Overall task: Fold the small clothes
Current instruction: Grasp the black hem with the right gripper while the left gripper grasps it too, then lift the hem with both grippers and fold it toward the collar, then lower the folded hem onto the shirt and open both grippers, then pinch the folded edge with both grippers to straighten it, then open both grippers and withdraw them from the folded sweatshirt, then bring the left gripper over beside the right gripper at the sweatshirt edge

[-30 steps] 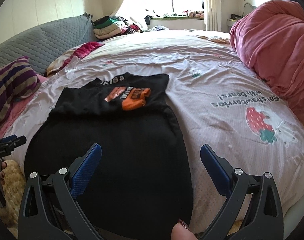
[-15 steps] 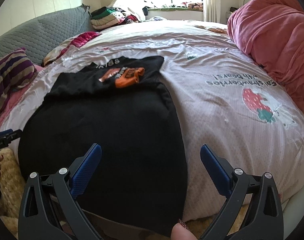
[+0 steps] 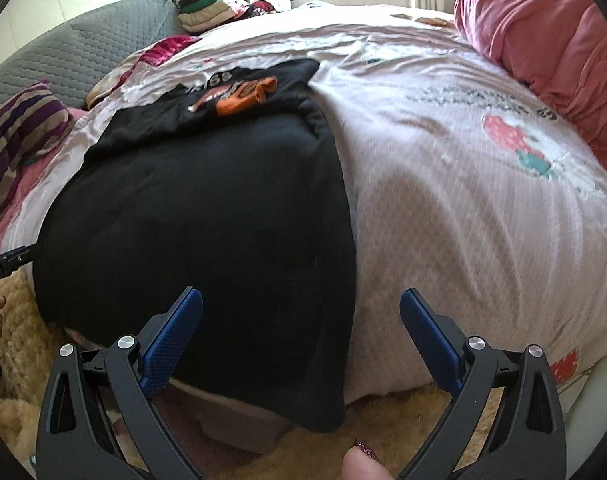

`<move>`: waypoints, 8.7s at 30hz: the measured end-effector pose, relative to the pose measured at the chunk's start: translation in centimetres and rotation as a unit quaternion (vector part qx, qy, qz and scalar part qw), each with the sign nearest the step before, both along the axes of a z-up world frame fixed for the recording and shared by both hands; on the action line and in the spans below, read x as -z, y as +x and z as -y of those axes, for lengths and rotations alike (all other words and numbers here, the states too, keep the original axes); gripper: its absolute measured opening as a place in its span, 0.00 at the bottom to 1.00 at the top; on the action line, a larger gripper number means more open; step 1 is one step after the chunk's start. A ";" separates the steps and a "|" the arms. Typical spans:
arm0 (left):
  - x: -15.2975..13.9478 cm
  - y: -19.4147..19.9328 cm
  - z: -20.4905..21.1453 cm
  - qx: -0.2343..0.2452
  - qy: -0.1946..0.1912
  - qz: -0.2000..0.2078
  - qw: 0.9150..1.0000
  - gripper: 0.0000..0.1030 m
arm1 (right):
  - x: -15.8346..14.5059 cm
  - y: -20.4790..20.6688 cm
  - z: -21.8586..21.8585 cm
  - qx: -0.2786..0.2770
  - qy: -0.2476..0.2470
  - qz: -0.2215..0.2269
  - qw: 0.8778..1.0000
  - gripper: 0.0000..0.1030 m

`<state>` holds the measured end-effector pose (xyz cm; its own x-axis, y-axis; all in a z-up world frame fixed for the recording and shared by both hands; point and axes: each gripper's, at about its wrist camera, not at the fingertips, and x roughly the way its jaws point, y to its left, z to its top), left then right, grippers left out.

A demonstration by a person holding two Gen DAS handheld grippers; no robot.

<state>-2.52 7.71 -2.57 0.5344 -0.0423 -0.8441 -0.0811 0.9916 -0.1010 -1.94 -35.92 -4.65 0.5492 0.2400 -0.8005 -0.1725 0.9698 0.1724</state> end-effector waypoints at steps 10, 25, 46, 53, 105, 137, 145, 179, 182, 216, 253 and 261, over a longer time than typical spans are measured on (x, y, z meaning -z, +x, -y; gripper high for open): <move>0.7 -2.7 -1.2 0.009 -0.030 -0.013 0.999 0.91 | 1.3 -1.0 0.5 -0.013 -0.008 -0.022 1.000 0.81; 2.9 -4.2 -2.5 0.013 -0.104 -0.049 0.993 0.56 | 1.3 -2.9 1.3 -0.042 -0.001 -0.015 0.999 0.12; 1.9 -5.1 -3.8 0.011 -0.140 -0.037 0.989 0.04 | -3.0 -3.8 3.3 -0.062 0.079 0.021 0.995 0.09; -2.5 -5.6 -4.4 0.027 -0.155 0.021 0.987 0.04 | -7.0 -3.3 3.2 -0.068 0.091 0.077 0.991 0.09; -8.9 18.3 -7.9 -0.024 -0.154 0.103 0.982 0.03 | -11.1 21.6 0.1 0.034 0.084 0.164 0.982 0.09; -5.9 19.0 -5.5 0.022 -0.072 0.091 0.993 0.13 | -5.5 23.8 -2.7 -0.027 -0.026 0.133 0.990 0.19; -1.4 20.4 -0.5 0.094 -0.007 0.020 0.995 0.08 | -3.1 26.4 -5.8 -0.063 -0.038 0.071 0.995 0.19; -1.1 26.5 -7.2 -0.004 -0.065 0.046 0.997 0.07 | -1.6 31.8 -2.9 0.015 0.011 0.044 0.999 0.09; -2.5 26.2 -7.3 -0.002 -0.066 0.066 0.996 0.03 | -2.9 31.4 -3.0 0.011 0.007 0.074 0.997 0.09; 0.0 25.4 -7.9 -0.031 -0.002 0.022 0.999 0.37 | -0.5 31.1 -3.5 0.068 -0.084 0.053 0.993 0.59; -2.3 17.3 -10.4 -0.032 0.006 0.041 0.999 0.91 | -5.7 21.9 -11.4 -0.071 -0.032 0.124 0.989 0.95; -2.6 16.8 -12.1 -0.052 0.004 0.045 0.998 0.91 | -6.3 20.6 -15.6 -0.122 -0.024 0.133 0.983 0.95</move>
